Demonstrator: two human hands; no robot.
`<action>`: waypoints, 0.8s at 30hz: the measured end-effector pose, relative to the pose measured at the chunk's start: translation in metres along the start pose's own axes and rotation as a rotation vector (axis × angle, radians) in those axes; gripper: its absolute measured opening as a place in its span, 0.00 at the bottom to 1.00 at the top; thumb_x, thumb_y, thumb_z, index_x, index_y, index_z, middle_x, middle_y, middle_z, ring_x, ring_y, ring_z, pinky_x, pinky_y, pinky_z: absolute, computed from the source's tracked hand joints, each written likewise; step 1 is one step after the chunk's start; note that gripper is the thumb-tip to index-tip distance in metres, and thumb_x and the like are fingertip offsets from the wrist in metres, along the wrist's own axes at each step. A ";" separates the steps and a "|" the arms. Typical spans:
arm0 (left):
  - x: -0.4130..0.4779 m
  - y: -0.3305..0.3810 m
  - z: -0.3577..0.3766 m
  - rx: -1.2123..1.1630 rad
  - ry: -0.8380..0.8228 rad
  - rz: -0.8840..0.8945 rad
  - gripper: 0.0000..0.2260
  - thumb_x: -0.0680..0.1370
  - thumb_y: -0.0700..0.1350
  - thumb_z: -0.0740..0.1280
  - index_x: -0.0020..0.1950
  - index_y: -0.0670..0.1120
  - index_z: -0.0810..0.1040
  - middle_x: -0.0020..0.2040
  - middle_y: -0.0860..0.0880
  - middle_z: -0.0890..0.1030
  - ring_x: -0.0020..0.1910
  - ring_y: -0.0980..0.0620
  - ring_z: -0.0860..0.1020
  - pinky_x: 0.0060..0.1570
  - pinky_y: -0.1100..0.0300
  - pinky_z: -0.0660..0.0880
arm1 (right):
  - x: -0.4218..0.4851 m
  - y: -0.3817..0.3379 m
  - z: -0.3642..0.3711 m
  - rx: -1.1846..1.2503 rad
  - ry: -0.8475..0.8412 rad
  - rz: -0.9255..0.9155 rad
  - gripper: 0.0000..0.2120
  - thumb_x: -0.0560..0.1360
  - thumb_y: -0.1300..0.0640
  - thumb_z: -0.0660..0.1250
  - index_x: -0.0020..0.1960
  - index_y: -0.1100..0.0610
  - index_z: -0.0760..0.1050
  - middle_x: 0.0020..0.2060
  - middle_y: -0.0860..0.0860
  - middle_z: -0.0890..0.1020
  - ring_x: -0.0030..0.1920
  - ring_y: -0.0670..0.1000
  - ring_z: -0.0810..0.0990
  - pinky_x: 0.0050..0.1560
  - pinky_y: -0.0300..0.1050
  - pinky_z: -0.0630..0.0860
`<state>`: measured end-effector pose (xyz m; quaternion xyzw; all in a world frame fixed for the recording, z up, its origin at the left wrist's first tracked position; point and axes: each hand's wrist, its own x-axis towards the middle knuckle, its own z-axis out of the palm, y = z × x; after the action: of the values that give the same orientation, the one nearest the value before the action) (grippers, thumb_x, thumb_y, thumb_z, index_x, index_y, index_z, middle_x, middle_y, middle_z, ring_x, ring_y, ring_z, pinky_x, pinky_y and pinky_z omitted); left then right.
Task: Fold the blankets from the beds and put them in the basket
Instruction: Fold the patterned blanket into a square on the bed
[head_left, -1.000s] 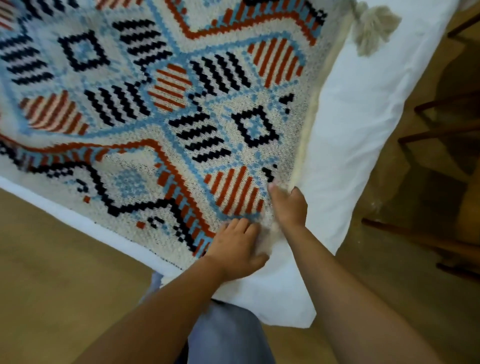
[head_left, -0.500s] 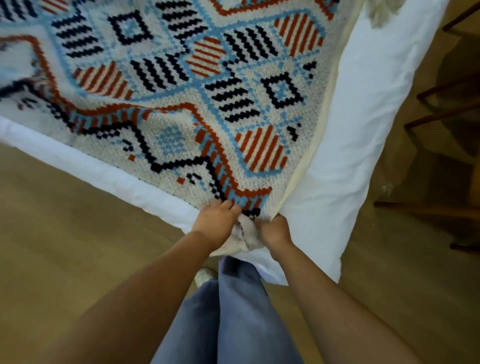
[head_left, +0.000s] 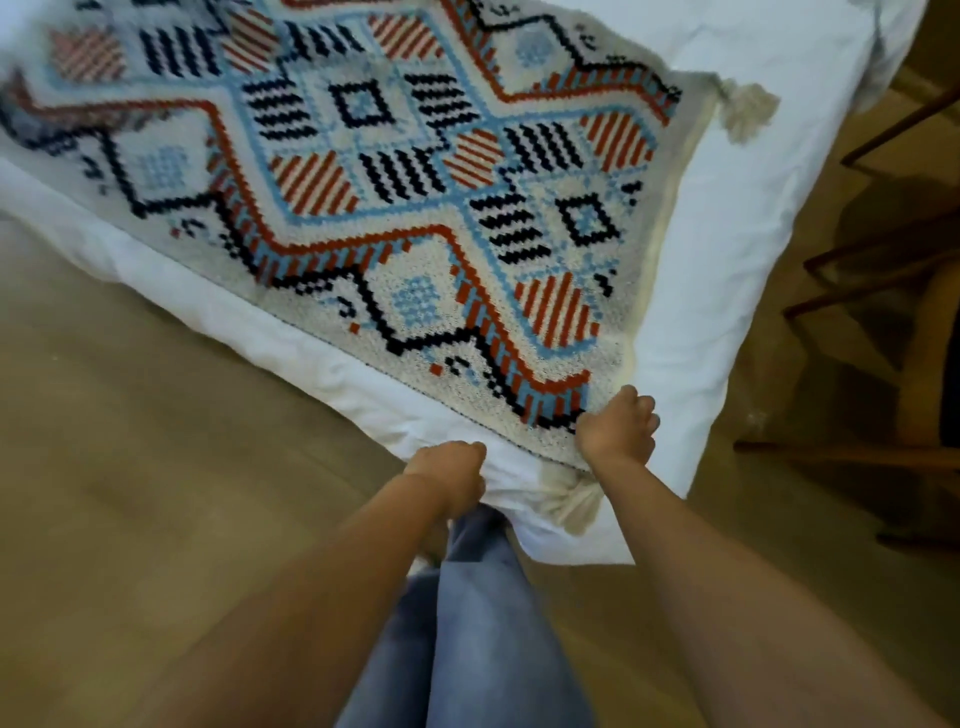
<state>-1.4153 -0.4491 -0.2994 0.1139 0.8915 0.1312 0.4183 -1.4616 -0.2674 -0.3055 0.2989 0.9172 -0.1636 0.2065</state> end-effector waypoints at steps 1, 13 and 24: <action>-0.008 -0.010 -0.008 -0.029 0.014 -0.031 0.15 0.79 0.44 0.56 0.65 0.42 0.67 0.62 0.40 0.73 0.59 0.41 0.73 0.53 0.51 0.71 | -0.006 -0.012 0.000 -0.011 0.013 -0.030 0.25 0.73 0.56 0.65 0.66 0.61 0.62 0.64 0.60 0.66 0.63 0.62 0.65 0.58 0.55 0.69; -0.056 -0.131 -0.140 -0.023 0.129 -0.277 0.17 0.81 0.49 0.54 0.67 0.42 0.66 0.65 0.41 0.72 0.61 0.42 0.72 0.55 0.51 0.70 | -0.047 -0.191 0.011 -0.272 -0.132 -0.697 0.20 0.77 0.54 0.58 0.66 0.59 0.63 0.67 0.58 0.65 0.66 0.58 0.63 0.64 0.51 0.65; -0.062 -0.239 -0.255 -0.122 0.364 -0.375 0.11 0.81 0.49 0.54 0.56 0.45 0.71 0.53 0.44 0.77 0.47 0.45 0.74 0.44 0.54 0.71 | -0.038 -0.376 -0.001 -0.353 -0.128 -0.901 0.16 0.77 0.54 0.58 0.63 0.59 0.65 0.66 0.58 0.64 0.64 0.58 0.65 0.61 0.51 0.67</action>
<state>-1.5967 -0.7285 -0.1763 -0.1040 0.9480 0.1232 0.2744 -1.6654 -0.5735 -0.2201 -0.1779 0.9545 -0.0969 0.2188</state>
